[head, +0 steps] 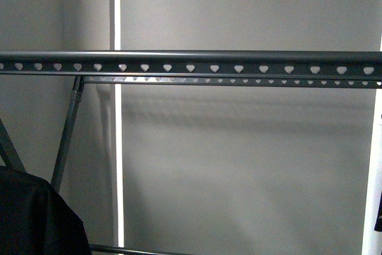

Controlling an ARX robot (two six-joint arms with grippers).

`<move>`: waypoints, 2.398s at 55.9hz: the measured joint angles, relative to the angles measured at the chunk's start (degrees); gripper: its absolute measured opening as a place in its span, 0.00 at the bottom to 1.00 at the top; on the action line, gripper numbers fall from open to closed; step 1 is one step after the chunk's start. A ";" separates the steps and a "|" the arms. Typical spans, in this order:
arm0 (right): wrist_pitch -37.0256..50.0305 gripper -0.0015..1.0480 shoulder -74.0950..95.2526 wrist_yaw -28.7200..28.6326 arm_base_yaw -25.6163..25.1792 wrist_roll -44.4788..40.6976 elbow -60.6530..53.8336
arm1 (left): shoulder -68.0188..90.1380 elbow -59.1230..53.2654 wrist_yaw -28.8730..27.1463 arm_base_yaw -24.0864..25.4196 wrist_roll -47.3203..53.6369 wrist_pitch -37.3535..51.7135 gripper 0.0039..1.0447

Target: Hang clothes on hanger

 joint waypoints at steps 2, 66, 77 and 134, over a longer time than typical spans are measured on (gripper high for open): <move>0.00 0.93 0.00 0.00 0.00 0.00 0.00 | 0.00 0.00 0.00 0.00 0.00 0.00 0.94; 0.00 0.93 0.00 -0.09 0.02 0.00 0.00 | 93.07 74.31 -41.51 -6.80 -57.05 -17.55 0.94; 0.00 0.93 0.00 -0.09 0.02 0.00 0.00 | 96.89 78.25 -43.56 -5.92 -56.74 -18.08 0.93; 0.00 0.93 0.00 -0.09 0.02 0.00 0.00 | 77.61 52.65 7.89 -6.03 -15.61 -14.29 0.04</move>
